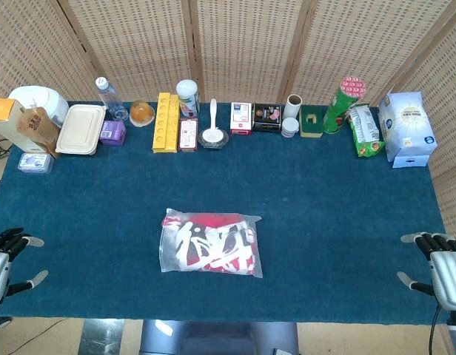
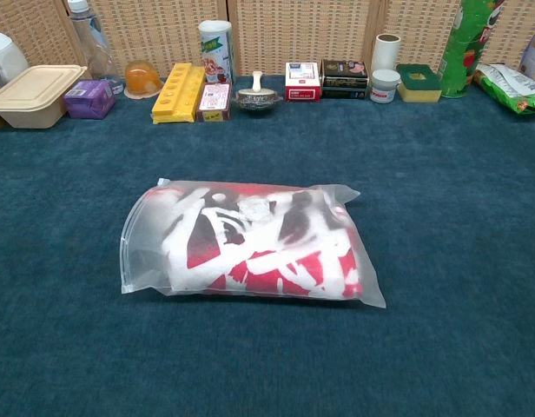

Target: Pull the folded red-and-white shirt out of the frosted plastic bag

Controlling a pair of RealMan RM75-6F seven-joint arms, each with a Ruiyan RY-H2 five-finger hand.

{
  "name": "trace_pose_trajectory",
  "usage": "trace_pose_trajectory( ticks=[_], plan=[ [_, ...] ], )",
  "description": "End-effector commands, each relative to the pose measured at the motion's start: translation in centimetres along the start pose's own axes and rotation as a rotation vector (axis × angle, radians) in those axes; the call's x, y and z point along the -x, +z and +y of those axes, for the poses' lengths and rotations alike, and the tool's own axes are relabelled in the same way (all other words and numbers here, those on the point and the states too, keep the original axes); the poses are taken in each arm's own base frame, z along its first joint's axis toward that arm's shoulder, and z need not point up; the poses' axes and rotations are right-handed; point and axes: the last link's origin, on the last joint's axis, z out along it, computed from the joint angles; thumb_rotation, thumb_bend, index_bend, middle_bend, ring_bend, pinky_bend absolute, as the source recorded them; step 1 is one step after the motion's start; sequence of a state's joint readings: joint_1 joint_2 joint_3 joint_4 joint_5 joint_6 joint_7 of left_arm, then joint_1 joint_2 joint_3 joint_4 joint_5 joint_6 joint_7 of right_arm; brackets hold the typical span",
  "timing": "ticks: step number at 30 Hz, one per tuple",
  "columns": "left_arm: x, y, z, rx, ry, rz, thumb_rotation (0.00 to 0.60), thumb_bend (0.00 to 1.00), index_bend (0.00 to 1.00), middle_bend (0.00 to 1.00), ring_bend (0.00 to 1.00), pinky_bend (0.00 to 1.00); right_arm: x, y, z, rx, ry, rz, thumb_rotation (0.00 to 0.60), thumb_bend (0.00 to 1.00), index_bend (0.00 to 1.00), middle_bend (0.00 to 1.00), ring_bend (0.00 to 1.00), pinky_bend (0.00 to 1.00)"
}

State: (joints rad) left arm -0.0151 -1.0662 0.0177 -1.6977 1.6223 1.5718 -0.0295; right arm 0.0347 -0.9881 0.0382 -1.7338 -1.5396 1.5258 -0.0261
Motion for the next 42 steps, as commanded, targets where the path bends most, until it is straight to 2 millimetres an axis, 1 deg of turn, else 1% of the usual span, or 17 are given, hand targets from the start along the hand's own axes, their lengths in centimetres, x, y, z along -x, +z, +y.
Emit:
trace_pose_trajectory(
  ticks=[1, 5, 10, 15, 17, 20, 24, 27, 31, 33, 37, 39, 40, 42],
  plan=[
    [0.4, 0.2, 0.0, 0.002, 0.000, -0.015, 0.600, 0.10, 0.39, 0.39, 0.22, 0.26, 0.0, 0.1, 0.0, 0.002, -0.005, -0.007, 0.599, 0.15, 0.34, 0.37, 0.31, 0.23],
    [0.4, 0.4, 0.1, 0.002, 0.000, -0.014, 0.600, 0.10, 0.39, 0.39, 0.22, 0.26, 0.0, 0.4, -0.1, 0.001, -0.005, -0.005, 0.599, 0.15, 0.34, 0.37, 0.31, 0.23],
    [-0.3, 0.3, 0.0, 0.002, 0.010, 0.013, 0.600, 0.10, 0.39, 0.39, 0.22, 0.26, 0.0, 0.6, -0.4, -0.016, 0.019, -0.005, 0.598, 0.15, 0.34, 0.37, 0.31, 0.23],
    [-0.6, 0.3, -0.1, -0.003, 0.020, 0.014, 0.600, 0.10, 0.39, 0.39, 0.22, 0.26, 0.1, 0.9, -0.6, -0.035, 0.034, -0.011, 0.599, 0.15, 0.34, 0.37, 0.31, 0.23],
    [-0.8, 0.3, -0.1, -0.004, 0.026, 0.021, 0.600, 0.10, 0.39, 0.39, 0.22, 0.26, 0.1, 1.2, -0.7, -0.046, 0.037, -0.010, 0.598, 0.15, 0.34, 0.37, 0.31, 0.23],
    [-1.2, 0.5, -0.1, -0.007, 0.039, 0.029, 0.600, 0.10, 0.39, 0.39, 0.22, 0.26, 0.0, 2.0, -1.4, -0.091, 0.061, -0.006, 0.598, 0.15, 0.34, 0.37, 0.31, 0.23],
    [-1.6, 1.0, 0.1, 0.008, 0.056, 0.033, 0.600, 0.10, 0.39, 0.39, 0.22, 0.26, -0.1, 3.6, -3.4, -0.196, 0.123, -0.014, 0.599, 0.15, 0.34, 0.37, 0.31, 0.23],
    [-1.9, 1.6, 0.4, 0.029, 0.071, 0.031, 0.600, 0.10, 0.39, 0.39, 0.22, 0.26, 0.1, 5.3, -6.4, -0.324, 0.175, -0.042, 0.598, 0.15, 0.34, 0.37, 0.31, 0.23],
    [-2.2, 2.1, 0.5, 0.035, 0.087, 0.035, 0.600, 0.10, 0.39, 0.39, 0.22, 0.26, 0.3, 6.9, -9.8, -0.453, 0.206, -0.078, 0.596, 0.15, 0.34, 0.37, 0.31, 0.23],
    [-2.4, 2.5, 0.4, 0.038, 0.096, 0.039, 0.600, 0.10, 0.39, 0.39, 0.22, 0.26, 0.9, 7.7, -12.6, -0.541, 0.217, -0.120, 0.596, 0.15, 0.33, 0.37, 0.31, 0.23],
    [-2.7, 3.1, 0.2, 0.039, 0.109, 0.046, 0.600, 0.10, 0.39, 0.39, 0.22, 0.26, 2.2, 9.0, -16.7, -0.631, 0.221, -0.187, 0.599, 0.15, 0.30, 0.36, 0.31, 0.23],
    [-2.7, 3.3, 0.1, 0.041, 0.111, 0.046, 0.600, 0.10, 0.39, 0.39, 0.22, 0.26, 3.1, 9.6, -18.5, -0.660, 0.206, -0.223, 0.599, 0.13, 0.27, 0.34, 0.30, 0.23],
    [-2.7, 3.4, 0.1, 0.041, 0.111, 0.045, 0.600, 0.10, 0.39, 0.39, 0.22, 0.26, 3.3, 9.7, -18.9, -0.662, 0.200, -0.231, 0.599, 0.12, 0.26, 0.33, 0.29, 0.23],
    [-2.8, 3.6, 0.0, 0.043, 0.114, 0.043, 0.600, 0.10, 0.39, 0.39, 0.22, 0.26, 4.1, 10.1, -20.0, -0.670, 0.173, -0.254, 0.597, 0.08, 0.20, 0.28, 0.27, 0.23]
  ],
)
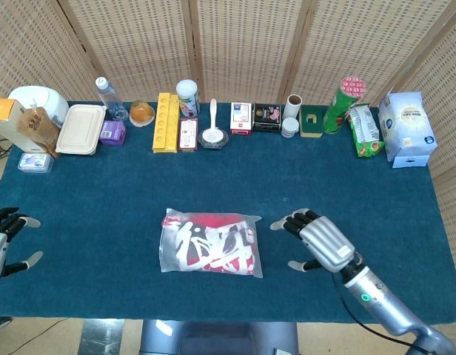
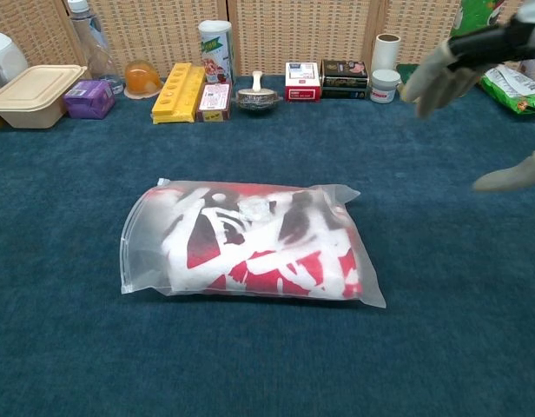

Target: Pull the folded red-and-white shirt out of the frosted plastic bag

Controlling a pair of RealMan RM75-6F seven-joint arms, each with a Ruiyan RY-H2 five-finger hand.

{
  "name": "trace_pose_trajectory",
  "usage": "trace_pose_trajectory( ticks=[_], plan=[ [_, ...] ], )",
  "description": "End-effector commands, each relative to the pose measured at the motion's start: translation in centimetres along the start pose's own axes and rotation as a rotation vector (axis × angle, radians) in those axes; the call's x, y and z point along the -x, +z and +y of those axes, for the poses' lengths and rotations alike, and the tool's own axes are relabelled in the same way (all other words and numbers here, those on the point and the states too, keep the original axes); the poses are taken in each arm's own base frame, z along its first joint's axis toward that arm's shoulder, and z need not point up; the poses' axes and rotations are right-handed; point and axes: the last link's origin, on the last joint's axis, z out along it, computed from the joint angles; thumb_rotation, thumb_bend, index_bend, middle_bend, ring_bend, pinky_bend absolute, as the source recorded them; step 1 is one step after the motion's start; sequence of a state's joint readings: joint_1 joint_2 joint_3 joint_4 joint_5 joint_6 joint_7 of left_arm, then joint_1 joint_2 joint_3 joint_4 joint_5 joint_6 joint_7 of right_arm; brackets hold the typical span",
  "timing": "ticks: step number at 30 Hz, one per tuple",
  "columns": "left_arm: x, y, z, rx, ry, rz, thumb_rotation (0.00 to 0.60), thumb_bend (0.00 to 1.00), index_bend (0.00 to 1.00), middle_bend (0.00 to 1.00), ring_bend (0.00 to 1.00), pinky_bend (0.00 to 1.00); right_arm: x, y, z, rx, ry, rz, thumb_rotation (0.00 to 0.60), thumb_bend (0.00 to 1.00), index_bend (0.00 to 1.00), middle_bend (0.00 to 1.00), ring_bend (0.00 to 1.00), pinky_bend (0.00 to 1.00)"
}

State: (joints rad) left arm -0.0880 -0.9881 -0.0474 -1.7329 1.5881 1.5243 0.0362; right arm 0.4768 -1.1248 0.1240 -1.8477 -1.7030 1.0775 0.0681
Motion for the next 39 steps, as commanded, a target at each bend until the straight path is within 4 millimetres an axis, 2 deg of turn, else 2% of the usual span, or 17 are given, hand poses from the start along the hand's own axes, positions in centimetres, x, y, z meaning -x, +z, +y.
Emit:
trace_pose_trajectory(
  ticks=[1, 5, 7, 13, 21, 28, 32, 39],
  plan=[
    [0.0, 0.2, -0.1, 0.002, 0.003, -0.002, 0.600, 0.10, 0.39, 0.39, 0.22, 0.26, 1.5, 2.6, -1.7, -0.024, -0.013, -0.053, 0.597, 0.06, 0.17, 0.26, 0.26, 0.22],
    [0.0, 0.5, -0.3, 0.003, 0.008, -0.003, 0.600, 0.10, 0.39, 0.39, 0.22, 0.26, 2.7, 4.5, -2.9, -0.020, -0.040, -0.081, 0.597, 0.01, 0.04, 0.17, 0.21, 0.20],
    [0.0, 0.6, -0.5, -0.001, 0.008, -0.004, 0.600, 0.10, 0.39, 0.39, 0.22, 0.26, 4.0, 5.9, -4.1, -0.034, -0.055, -0.107, 0.597, 0.00, 0.01, 0.13, 0.19, 0.19],
    [0.0, 0.3, -1.2, -0.008, 0.003, -0.003, 0.600, 0.10, 0.39, 0.39, 0.22, 0.26, 6.5, 8.1, -6.3, -0.010, -0.098, -0.136, 0.598, 0.00, 0.00, 0.09, 0.16, 0.18],
    [-0.3, -0.5, -2.2, -0.029, 0.001, 0.001, 0.600, 0.10, 0.39, 0.39, 0.22, 0.26, 8.9, 9.9, -7.7, 0.007, -0.142, -0.154, 0.597, 0.00, 0.00, 0.07, 0.15, 0.17],
    [-0.4, -1.1, -2.8, -0.045, -0.004, -0.001, 0.600, 0.10, 0.39, 0.40, 0.22, 0.26, 10.0, 11.0, -7.4, 0.058, -0.160, -0.176, 0.598, 0.00, 0.00, 0.04, 0.14, 0.17],
    [-0.4, -1.4, -3.0, -0.052, -0.008, 0.002, 0.600, 0.10, 0.39, 0.39, 0.22, 0.26, 10.8, 11.9, -6.4, 0.081, -0.235, -0.189, 0.599, 0.00, 0.00, 0.03, 0.14, 0.16],
    [-0.3, -1.5, -3.0, -0.055, -0.013, 0.002, 0.600, 0.10, 0.39, 0.39, 0.22, 0.26, 10.3, 13.8, -4.6, 0.118, -0.327, -0.144, 0.599, 0.00, 0.00, 0.03, 0.14, 0.15]
  ],
)
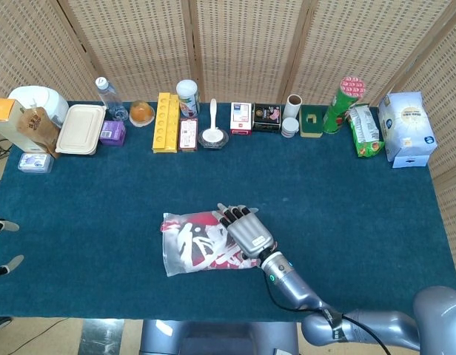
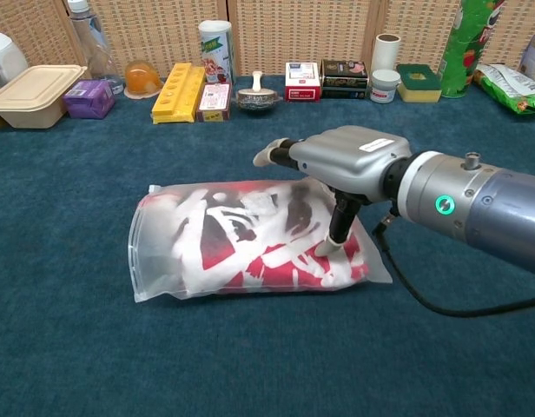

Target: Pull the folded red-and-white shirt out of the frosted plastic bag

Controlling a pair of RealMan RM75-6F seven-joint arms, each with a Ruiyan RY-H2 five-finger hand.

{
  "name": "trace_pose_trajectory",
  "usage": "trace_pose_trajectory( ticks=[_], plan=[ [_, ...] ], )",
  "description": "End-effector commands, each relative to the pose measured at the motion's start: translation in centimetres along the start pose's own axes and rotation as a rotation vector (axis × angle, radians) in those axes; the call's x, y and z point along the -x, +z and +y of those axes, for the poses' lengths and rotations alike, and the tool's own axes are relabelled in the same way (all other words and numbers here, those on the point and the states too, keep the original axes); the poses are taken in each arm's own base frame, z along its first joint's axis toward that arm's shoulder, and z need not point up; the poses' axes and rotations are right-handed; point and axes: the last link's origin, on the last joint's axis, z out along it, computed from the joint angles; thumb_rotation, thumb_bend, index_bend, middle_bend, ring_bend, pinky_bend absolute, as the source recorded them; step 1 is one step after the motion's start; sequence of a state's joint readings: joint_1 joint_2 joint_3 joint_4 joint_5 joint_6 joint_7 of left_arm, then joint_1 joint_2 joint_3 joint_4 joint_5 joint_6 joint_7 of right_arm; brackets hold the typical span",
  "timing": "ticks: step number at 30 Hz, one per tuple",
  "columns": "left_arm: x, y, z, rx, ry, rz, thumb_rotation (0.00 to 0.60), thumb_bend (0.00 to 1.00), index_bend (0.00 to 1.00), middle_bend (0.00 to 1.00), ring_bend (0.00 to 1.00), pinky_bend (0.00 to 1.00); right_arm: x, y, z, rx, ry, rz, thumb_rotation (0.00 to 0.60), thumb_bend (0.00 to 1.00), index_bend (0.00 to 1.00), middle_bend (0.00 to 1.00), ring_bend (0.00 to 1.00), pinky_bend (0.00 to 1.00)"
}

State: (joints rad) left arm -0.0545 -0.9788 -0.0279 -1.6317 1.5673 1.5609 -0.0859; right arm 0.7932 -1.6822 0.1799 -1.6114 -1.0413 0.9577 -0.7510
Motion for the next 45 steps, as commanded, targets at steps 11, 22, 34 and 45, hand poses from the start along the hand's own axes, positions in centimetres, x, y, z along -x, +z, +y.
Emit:
trace_pose_trajectory(
  ticks=[11, 22, 34, 45],
  plan=[
    [0.0, -0.1, 0.0, 0.008, -0.006, 0.006, 0.600, 0.10, 0.39, 0.39, 0.22, 0.26, -5.2, 0.0, 0.7, -0.063, -0.067, -0.067, 0.599, 0.01, 0.00, 0.05, 0.13, 0.12],
    [-0.2, -0.7, -0.6, 0.000, -0.016, 0.018, 0.600, 0.10, 0.39, 0.39, 0.22, 0.26, -6.7, 2.0, -2.4, -0.109, -0.113, -0.166, 0.599, 0.01, 0.00, 0.05, 0.11, 0.09],
    [-0.2, -1.3, -1.5, -0.024, -0.016, 0.016, 0.600, 0.10, 0.39, 0.39, 0.22, 0.26, -5.7, 4.9, -3.8, -0.068, -0.195, -0.258, 0.600, 0.01, 0.00, 0.05, 0.10, 0.09],
    [-0.1, -1.4, -1.5, -0.029, -0.017, 0.010, 0.600, 0.10, 0.39, 0.39, 0.22, 0.26, -3.2, 6.2, -5.4, -0.061, -0.282, -0.328, 0.599, 0.01, 0.10, 0.24, 0.26, 0.20]
  ],
)
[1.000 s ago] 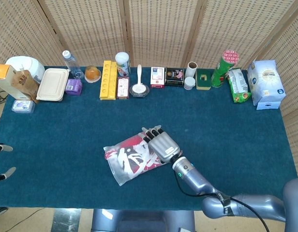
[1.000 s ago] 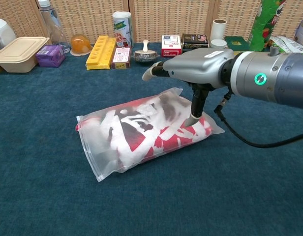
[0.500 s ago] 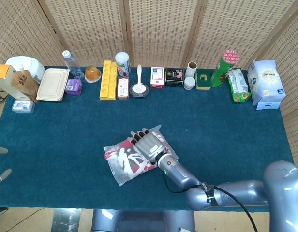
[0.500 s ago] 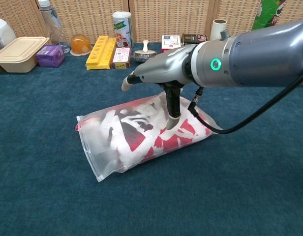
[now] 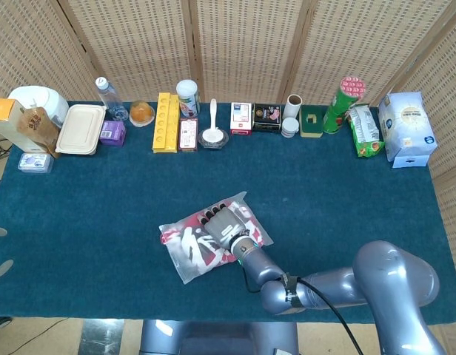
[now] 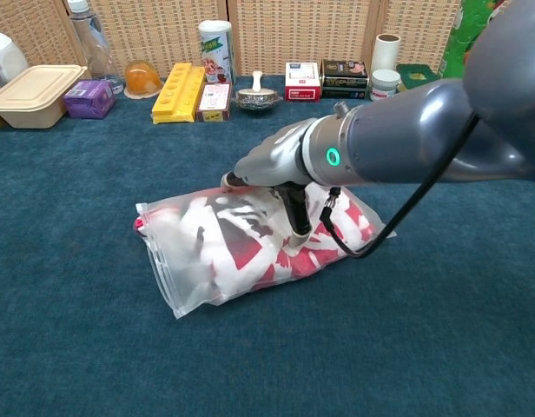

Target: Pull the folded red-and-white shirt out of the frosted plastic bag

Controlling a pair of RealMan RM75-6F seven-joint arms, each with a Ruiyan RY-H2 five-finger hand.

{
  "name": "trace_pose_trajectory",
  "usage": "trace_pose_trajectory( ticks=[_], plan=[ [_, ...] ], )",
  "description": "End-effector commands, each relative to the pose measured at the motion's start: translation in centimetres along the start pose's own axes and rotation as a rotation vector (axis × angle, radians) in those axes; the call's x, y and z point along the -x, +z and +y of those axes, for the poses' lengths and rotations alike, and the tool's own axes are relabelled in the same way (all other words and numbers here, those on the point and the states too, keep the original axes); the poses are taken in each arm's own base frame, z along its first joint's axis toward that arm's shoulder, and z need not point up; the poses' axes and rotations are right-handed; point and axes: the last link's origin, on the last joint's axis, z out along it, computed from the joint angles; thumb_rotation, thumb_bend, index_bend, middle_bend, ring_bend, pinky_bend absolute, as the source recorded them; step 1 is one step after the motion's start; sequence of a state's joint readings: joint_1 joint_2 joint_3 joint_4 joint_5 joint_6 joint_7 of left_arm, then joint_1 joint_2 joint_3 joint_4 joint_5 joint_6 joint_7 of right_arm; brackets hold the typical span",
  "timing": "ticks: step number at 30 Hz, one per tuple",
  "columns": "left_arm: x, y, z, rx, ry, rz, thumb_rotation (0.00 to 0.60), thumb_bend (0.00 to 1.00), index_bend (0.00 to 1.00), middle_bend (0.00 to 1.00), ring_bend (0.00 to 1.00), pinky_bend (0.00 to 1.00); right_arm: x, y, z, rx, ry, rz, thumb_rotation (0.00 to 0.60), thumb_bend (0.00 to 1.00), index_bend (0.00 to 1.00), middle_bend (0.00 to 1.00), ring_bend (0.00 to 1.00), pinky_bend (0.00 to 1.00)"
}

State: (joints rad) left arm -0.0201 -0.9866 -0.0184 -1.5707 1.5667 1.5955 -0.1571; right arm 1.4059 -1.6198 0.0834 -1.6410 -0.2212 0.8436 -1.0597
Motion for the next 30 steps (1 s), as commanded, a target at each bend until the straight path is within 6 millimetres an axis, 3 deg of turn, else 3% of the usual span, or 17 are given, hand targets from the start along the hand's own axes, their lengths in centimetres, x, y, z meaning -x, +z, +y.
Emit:
trace_pose_trajectory(
  ticks=[1, 3, 5, 7, 9, 15, 21, 26, 30],
  plan=[
    [0.0, -0.1, 0.0, 0.000, -0.001, -0.001, 0.600, 0.10, 0.39, 0.39, 0.22, 0.26, 0.2, 0.7, -0.5, -0.001, -0.018, 0.031, 0.599, 0.02, 0.17, 0.29, 0.33, 0.25],
    [0.0, -0.1, 0.0, -0.003, -0.001, -0.001, 0.600, 0.10, 0.39, 0.39, 0.22, 0.26, 0.2, 0.9, -0.2, -0.001, 0.008, 0.073, 0.599, 0.03, 0.41, 0.48, 0.55, 0.43],
    [0.0, -0.1, 0.0, -0.004, -0.003, -0.003, 0.600, 0.10, 0.39, 0.39, 0.22, 0.26, 0.3, 0.8, 0.1, -0.008, 0.038, 0.110, 0.600, 0.04, 0.57, 0.64, 0.73, 0.58],
    [0.1, -0.1, 0.1, -0.003, -0.006, -0.005, 0.600, 0.10, 0.39, 0.39, 0.22, 0.26, 0.3, 0.7, 0.4, -0.020, 0.063, 0.144, 0.600, 0.06, 0.70, 0.76, 0.88, 0.74],
    [0.2, 0.0, 0.3, 0.005, -0.010, -0.012, 0.600, 0.10, 0.39, 0.39, 0.22, 0.26, 0.3, 0.3, 0.9, -0.034, 0.098, 0.184, 0.600, 0.07, 0.76, 0.83, 0.96, 0.84],
    [0.1, 0.6, 1.3, 0.052, -0.001, -0.021, 0.600, 0.10, 0.39, 0.39, 0.22, 0.26, 0.6, -1.1, 3.1, -0.068, 0.243, 0.243, 0.600, 0.09, 0.85, 0.91, 1.00, 0.98],
    [-0.4, 1.9, 2.9, 0.140, 0.028, -0.020, 0.600, 0.10, 0.39, 0.39, 0.22, 0.30, 0.2, -3.0, 4.8, -0.105, 0.352, 0.250, 0.600, 0.10, 0.87, 0.92, 1.00, 1.00],
    [-0.7, 4.1, 5.6, 0.289, 0.083, -0.031, 0.600, 0.10, 0.39, 0.41, 0.34, 0.41, -0.2, -4.7, 5.6, -0.148, 0.448, 0.236, 0.600, 0.10, 0.88, 0.93, 1.00, 1.00],
    [-0.7, 6.0, 7.7, 0.394, 0.137, -0.073, 0.600, 0.10, 0.39, 0.54, 0.45, 0.49, -0.3, -5.6, 5.9, -0.173, 0.492, 0.221, 0.600, 0.10, 0.88, 0.93, 1.00, 1.00]
  ],
)
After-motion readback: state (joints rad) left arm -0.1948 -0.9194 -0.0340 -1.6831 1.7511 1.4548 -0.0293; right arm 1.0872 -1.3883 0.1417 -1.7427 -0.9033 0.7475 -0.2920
